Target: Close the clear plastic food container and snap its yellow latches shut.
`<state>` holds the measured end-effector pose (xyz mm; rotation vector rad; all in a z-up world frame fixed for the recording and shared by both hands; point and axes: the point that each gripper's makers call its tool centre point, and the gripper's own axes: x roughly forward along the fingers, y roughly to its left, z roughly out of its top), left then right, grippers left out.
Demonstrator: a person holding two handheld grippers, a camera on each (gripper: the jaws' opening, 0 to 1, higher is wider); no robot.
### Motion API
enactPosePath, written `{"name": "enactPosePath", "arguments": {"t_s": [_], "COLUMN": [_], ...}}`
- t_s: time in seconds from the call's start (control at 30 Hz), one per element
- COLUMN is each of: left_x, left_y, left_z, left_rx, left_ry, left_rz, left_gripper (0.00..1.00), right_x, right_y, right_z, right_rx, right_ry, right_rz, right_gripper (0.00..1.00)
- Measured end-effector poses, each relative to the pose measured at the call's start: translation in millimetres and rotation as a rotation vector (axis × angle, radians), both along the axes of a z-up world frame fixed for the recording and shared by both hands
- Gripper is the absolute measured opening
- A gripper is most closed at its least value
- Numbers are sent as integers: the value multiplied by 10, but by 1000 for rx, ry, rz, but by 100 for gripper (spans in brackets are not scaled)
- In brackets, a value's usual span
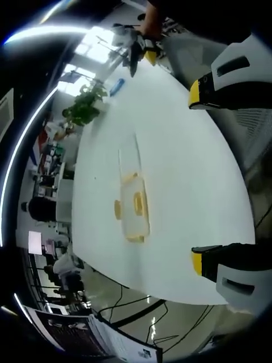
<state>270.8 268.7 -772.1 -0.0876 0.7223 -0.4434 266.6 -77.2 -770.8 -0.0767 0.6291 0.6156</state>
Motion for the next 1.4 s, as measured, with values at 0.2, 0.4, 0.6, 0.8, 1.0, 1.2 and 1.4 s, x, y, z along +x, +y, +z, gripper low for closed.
{"name": "enactPosePath", "arguments": {"t_s": [0.2,0.4,0.6,0.8,1.0,1.2,1.4], "left_x": [44,108,157,209,248,244,301], "left_y": [109,245,387,587,693,695,708], "left_z": [-6,-64,-78,-170,-202,-261,-244], "left_rx": [17,29,47,64,59,51,44], "left_ry": [1,11,10,17,8,15,2], "left_rz": [-3,-2,-5,-2,-5,-24,-34], "left_gripper": [98,98,98,97,97,98,97], "right_x": [79,143,227,287,371,425,478], "right_y": [126,222,308,423,533,668,780], "right_z": [34,-17,9,-27,7,49,89], "right_rx": [11,-26,-14,-44,-43,-44,-94], "right_ry": [-10,-12,-20,-21,-29,-33,-24], "right_rz": [3,28,20,30,25,43,85], "right_gripper": [100,100,100,100,100,100,100]}}
